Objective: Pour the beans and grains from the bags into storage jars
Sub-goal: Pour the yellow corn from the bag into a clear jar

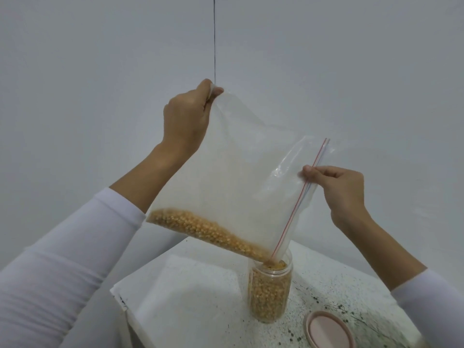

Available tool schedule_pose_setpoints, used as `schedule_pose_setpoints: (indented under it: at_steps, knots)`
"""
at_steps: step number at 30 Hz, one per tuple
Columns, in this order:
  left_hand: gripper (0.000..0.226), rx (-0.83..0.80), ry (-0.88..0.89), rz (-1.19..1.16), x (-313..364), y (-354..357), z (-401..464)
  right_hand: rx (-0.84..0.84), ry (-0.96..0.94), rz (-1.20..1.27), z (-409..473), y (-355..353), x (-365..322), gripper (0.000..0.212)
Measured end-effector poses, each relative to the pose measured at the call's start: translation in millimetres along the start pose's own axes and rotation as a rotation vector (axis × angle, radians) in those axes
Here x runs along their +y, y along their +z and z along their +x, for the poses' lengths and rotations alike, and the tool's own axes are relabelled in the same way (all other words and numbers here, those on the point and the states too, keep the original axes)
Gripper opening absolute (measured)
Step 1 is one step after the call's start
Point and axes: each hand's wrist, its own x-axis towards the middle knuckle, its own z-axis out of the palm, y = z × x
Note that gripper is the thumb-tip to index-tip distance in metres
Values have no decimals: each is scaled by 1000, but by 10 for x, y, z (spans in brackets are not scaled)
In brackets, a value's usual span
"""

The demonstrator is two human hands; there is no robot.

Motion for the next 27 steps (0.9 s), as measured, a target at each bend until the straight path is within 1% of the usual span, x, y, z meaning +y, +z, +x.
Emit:
schedule_pose_setpoints:
  at_steps: [1, 4, 7, 10, 13, 16, 19, 22, 25, 27]
  knots:
    - [49, -4, -8, -7, -1, -2, 1, 10, -5, 3, 5, -5, -1, 6]
    - [51, -14, 3, 0, 7, -6, 8, -40, 3, -15, 4, 2, -12, 6]
    - [54, -26, -3, 2, 13, -3, 1, -28, -8, -8, 4, 14, -8, 6]
    - [49, -29, 7, -5, 16, -5, -25, -65, 2, -30, 5, 28, -1, 7]
    - [48, -29, -15, -9, -20, -15, -23, -23, -6, -5, 15, 28, -1, 7]
    - [43, -9, -12, 4, -78, -36, -25, -62, -12, -15, 19, 59, -19, 7]
    - [45, 3, -32, 13, -127, -72, -39, -55, -34, -17, 44, 113, -53, 7]
    - [46, 0, -40, 23, -186, -114, -69, -111, -33, -54, 64, 175, -84, 7]
    - [45, 16, -72, 25, -251, -155, -95, -82, -57, -48, 80, 218, -95, 8]
    - [44, 15, -79, 27, -287, -178, -107, -122, -52, -71, 84, 254, -104, 7]
